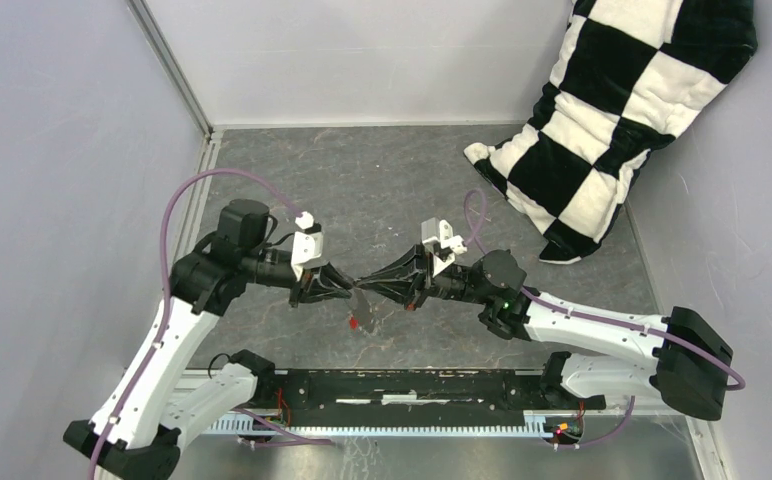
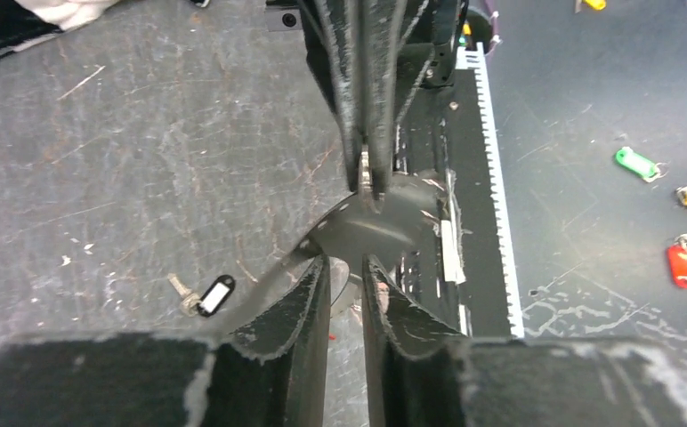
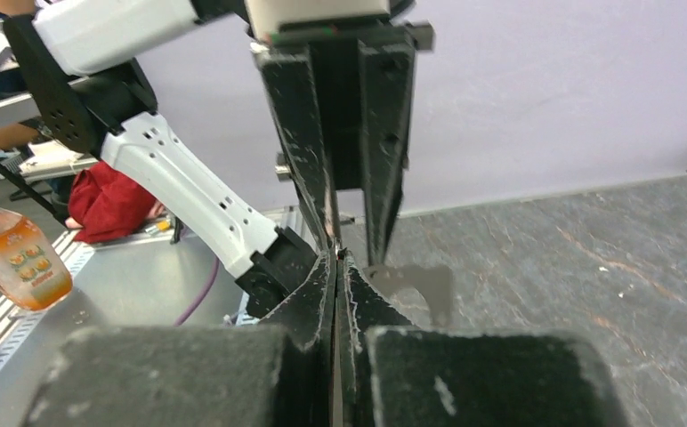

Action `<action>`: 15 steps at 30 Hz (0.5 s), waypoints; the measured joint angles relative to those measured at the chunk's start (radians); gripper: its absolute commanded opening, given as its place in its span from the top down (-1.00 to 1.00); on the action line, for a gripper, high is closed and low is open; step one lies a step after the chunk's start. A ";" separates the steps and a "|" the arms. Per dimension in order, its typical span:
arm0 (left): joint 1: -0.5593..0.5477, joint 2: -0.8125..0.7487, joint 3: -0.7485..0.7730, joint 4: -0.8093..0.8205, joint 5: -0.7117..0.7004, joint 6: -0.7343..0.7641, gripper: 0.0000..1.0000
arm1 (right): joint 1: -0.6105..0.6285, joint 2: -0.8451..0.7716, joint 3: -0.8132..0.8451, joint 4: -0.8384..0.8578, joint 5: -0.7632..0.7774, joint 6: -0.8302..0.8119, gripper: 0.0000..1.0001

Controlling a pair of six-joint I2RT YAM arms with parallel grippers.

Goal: Put the keys on the keyring

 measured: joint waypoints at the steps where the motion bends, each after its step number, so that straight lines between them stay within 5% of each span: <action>1: 0.000 0.014 0.000 0.000 0.008 -0.007 0.38 | 0.002 0.001 0.000 0.015 -0.001 0.005 0.99; 15: 0.000 0.001 0.019 0.006 0.151 -0.026 0.23 | 0.025 0.017 0.000 0.035 -0.015 -0.004 0.99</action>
